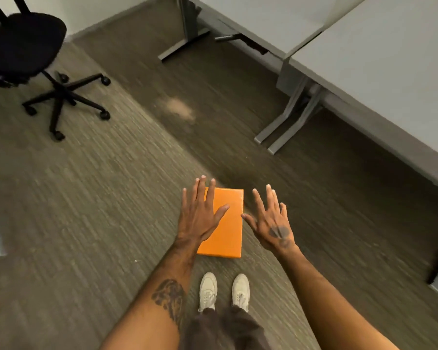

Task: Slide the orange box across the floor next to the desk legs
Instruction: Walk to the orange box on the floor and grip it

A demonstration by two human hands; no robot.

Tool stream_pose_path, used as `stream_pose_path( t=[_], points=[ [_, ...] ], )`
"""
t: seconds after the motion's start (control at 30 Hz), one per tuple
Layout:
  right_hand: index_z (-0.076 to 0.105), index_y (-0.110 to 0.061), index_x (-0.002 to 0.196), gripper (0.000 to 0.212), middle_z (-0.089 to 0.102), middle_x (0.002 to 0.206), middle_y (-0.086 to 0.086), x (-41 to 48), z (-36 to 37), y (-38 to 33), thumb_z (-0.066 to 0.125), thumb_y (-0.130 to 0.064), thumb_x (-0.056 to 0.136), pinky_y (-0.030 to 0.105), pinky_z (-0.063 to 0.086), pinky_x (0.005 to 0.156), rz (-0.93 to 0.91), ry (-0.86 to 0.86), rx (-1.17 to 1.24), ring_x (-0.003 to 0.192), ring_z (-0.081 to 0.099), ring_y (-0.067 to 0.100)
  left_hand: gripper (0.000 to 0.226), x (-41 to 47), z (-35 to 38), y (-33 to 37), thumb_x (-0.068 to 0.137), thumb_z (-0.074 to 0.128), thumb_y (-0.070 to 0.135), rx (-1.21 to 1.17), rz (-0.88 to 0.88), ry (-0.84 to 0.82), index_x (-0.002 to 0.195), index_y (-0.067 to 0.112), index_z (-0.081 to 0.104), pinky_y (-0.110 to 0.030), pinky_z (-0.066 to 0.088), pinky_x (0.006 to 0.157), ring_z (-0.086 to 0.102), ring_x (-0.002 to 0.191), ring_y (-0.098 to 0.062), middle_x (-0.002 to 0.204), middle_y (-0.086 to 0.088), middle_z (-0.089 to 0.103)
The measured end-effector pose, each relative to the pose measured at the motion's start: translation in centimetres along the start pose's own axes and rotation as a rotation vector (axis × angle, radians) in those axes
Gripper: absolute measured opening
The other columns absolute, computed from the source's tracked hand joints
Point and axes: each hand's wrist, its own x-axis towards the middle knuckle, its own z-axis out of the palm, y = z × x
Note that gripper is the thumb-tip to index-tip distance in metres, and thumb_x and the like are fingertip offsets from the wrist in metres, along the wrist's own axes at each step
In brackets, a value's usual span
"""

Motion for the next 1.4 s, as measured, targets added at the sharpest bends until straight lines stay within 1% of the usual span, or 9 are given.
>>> stream_pose_path(
  t=[0.23,0.47,0.67,0.83,1.03,1.13,1.23,1.33,1.4],
  points=[
    [0.017,-0.022,0.156,0.083,0.006,0.164,0.019,4.8,10.9,2.0,0.016,-0.074,0.091,0.057,0.023,0.115,-0.028,-0.074,-0.017,0.151,0.011,0.036,0.084,3.0,11.6,-4.3,0.093,0.022,0.068,-0.026,-0.017,-0.11,0.156,0.013,0.015,-0.058,0.028,0.114,0.021,0.149,-0.033,0.163,-0.016,0.018],
    [0.015,-0.022,0.155,0.081,0.009,0.164,0.02,9.4,25.2,5.1,0.02,-0.072,0.092,0.057,0.026,0.114,0.007,-0.129,-0.005,0.15,0.016,0.037,0.082,6.0,25.6,-8.6,0.095,0.019,0.068,0.012,-0.019,-0.182,0.156,0.014,0.009,-0.055,0.024,0.117,0.015,0.15,-0.031,0.165,-0.014,0.01],
    [0.006,-0.023,0.157,0.078,0.003,0.165,0.02,11.8,36.7,8.6,0.024,-0.068,0.095,0.053,0.019,0.116,0.015,-0.209,-0.02,0.151,0.009,0.036,0.081,7.1,38.3,-12.3,0.096,0.028,0.062,0.022,0.045,-0.353,0.157,0.015,0.003,-0.054,0.026,0.116,0.005,0.152,-0.03,0.166,-0.012,-0.003],
    [0.002,-0.024,0.157,0.079,-0.001,0.165,0.018,12.6,44.1,11.1,0.026,-0.068,0.096,0.052,0.021,0.117,0.018,-0.294,-0.022,0.151,0.007,0.035,0.082,6.5,47.1,-14.8,0.097,0.031,0.061,-0.033,-0.044,-0.47,0.157,0.014,0.0,-0.052,0.022,0.118,0.004,0.151,-0.033,0.166,-0.014,-0.004],
    [0.003,-0.022,0.157,0.083,0.0,0.165,0.018,13.7,50.8,12.3,0.026,-0.07,0.093,0.054,0.028,0.115,0.079,-0.317,0.045,0.15,0.013,0.038,0.085,5.1,54.4,-15.5,0.095,0.041,0.059,-0.206,-0.198,-0.51,0.157,0.016,0.001,-0.053,0.024,0.116,0.004,0.151,-0.034,0.165,-0.014,-0.004],
    [0.001,-0.022,0.156,0.088,0.0,0.165,0.016,14.4,53.2,12.0,0.037,-0.069,0.091,0.055,0.037,0.11,0.181,-0.292,0.161,0.148,0.021,0.04,0.093,4.8,56.3,-15.4,0.094,0.049,0.056,-0.317,-0.259,-0.49,0.156,0.016,-0.005,-0.051,0.026,0.115,0.008,0.15,-0.036,0.165,-0.014,-0.005],
    [-0.006,-0.022,0.156,0.102,0.003,0.166,0.013,15.1,54.8,11.6,0.057,-0.062,0.086,0.054,0.039,0.106,0.396,-0.262,0.423,0.143,0.03,0.04,0.103,4.8,57.7,-15.6,0.09,0.064,0.046,-0.509,-0.401,-0.393,0.156,0.015,-0.01,-0.046,0.025,0.115,0.013,0.149,-0.033,0.166,-0.012,-0.002],
    [-0.005,-0.02,0.156,0.113,0.031,0.158,0.014,15.6,56.0,11.8,0.071,-0.055,0.08,0.05,0.039,0.108,0.596,-0.278,0.668,0.138,0.04,0.039,0.111,4.8,59.3,-16.3,0.086,0.071,0.04,-0.722,-0.591,-0.401,0.155,0.022,-0.014,-0.048,0.033,0.111,0.026,0.145,-0.033,0.165,-0.01,0.011],
    [0.016,-0.02,0.154,0.107,0.048,0.147,0.009,15.8,56.7,12.3,0.076,-0.058,0.073,0.051,0.044,0.104,0.684,-0.349,0.779,0.13,0.05,0.037,0.114,4.7,60.0,-16.9,0.084,0.074,0.041,-0.836,-0.671,-0.491,0.154,0.028,-0.015,-0.05,0.04,0.108,0.038,0.138,-0.035,0.16,-0.009,0.027]
  ],
)
